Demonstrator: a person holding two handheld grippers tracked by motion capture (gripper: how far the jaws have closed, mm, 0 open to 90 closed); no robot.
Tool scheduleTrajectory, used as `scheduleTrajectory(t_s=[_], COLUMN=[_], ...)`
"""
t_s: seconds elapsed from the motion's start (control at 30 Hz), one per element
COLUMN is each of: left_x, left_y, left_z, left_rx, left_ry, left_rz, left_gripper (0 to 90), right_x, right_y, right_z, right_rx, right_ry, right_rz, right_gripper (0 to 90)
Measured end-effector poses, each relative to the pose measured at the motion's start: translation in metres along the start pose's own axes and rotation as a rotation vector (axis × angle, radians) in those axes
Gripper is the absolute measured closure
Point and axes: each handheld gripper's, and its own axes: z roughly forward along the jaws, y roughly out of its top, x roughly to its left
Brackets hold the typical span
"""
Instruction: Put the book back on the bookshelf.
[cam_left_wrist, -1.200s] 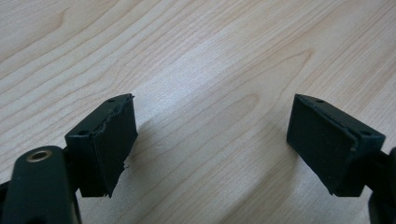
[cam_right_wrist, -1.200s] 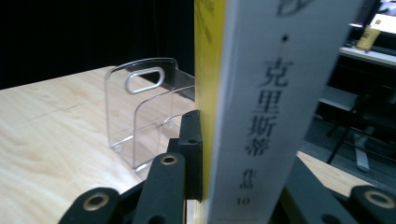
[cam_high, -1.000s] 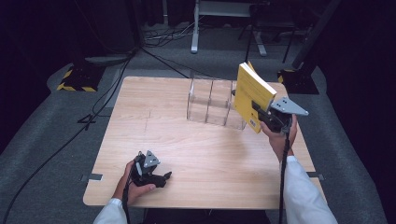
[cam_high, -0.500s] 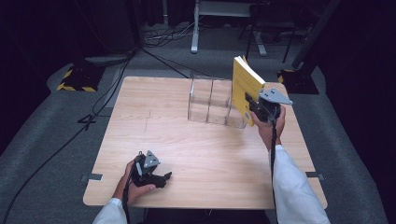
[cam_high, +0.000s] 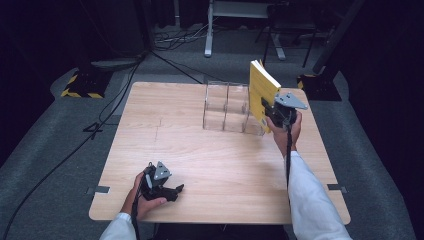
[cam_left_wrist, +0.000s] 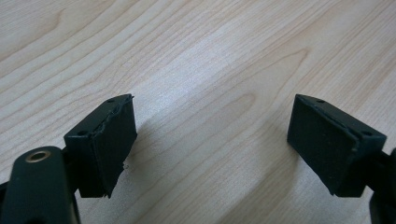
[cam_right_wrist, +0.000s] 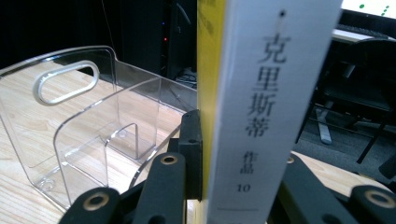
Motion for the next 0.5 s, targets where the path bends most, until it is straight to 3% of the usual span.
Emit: scheduleTrajectory(t_s=[0.5], left_x=[-0.001], left_y=[-0.001], left_z=[-0.001], left_rx=[0.0], left_ry=[-0.002], left_rz=[-0.004], left_gripper=[16.1], right_x=[-0.002], right_y=[-0.019], right_z=[0.018], right_rx=[0.023], right_ry=[-0.015], right_rz=[0.038], right_gripper=[75.8])
